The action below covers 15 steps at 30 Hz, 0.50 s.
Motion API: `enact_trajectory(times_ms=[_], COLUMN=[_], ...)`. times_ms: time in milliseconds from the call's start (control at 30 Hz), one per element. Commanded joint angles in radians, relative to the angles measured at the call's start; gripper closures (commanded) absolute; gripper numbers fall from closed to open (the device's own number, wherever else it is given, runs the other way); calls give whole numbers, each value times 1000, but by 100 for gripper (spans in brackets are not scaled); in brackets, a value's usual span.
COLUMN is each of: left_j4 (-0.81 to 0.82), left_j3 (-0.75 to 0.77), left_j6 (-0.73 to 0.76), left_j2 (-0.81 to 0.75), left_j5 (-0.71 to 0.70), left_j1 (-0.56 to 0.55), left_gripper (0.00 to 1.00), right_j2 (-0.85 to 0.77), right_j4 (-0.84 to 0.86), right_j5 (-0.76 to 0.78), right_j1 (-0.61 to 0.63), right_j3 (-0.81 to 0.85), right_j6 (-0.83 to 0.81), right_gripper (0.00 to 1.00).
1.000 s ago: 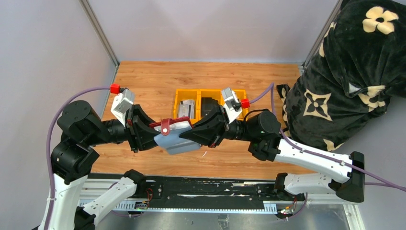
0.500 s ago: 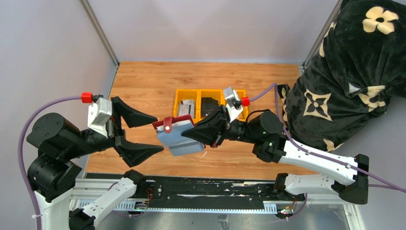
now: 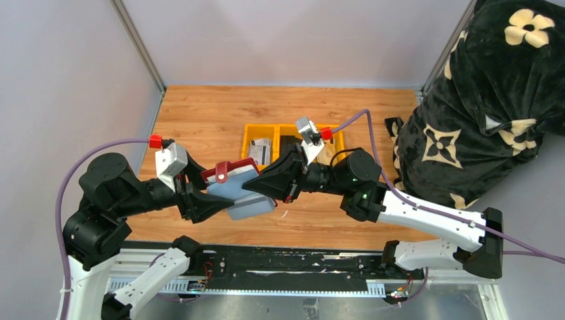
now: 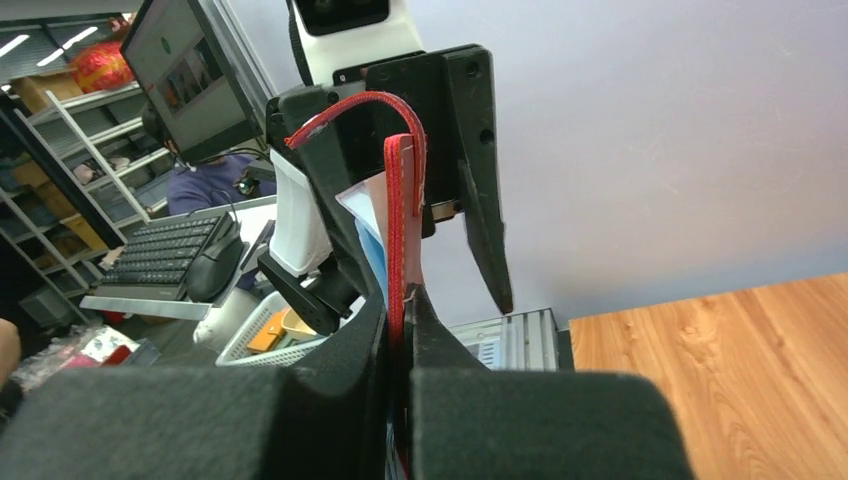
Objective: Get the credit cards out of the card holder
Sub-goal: Open the card holder at the center of the board.
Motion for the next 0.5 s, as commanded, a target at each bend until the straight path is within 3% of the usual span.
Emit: enact_trajectory(times_ms=[0, 100, 167, 300, 467], left_j4=[46, 85, 103, 122, 164], left_j3=[-11, -7, -2, 22, 48], left_j6=[-20, -54, -78, -151, -276], left_j2=[-3, -13, -17, 2, 37], left_j5=[-6, -56, -66, -59, 3], left_j1=[-1, -1, -1, -1, -1], left_gripper=[53, 79, 89, 99, 100], right_j2=[27, 19, -1, -70, -122], right_j4=[109, 113, 118, 151, 157], right_j5=[-32, -32, -32, -75, -88], right_j1=[8, 8, 7, 7, 7], right_j3=[35, 11, -21, -134, -231], right_j6=[61, 64, 61, 21, -19], right_gripper=[93, 84, 72, 41, 38])
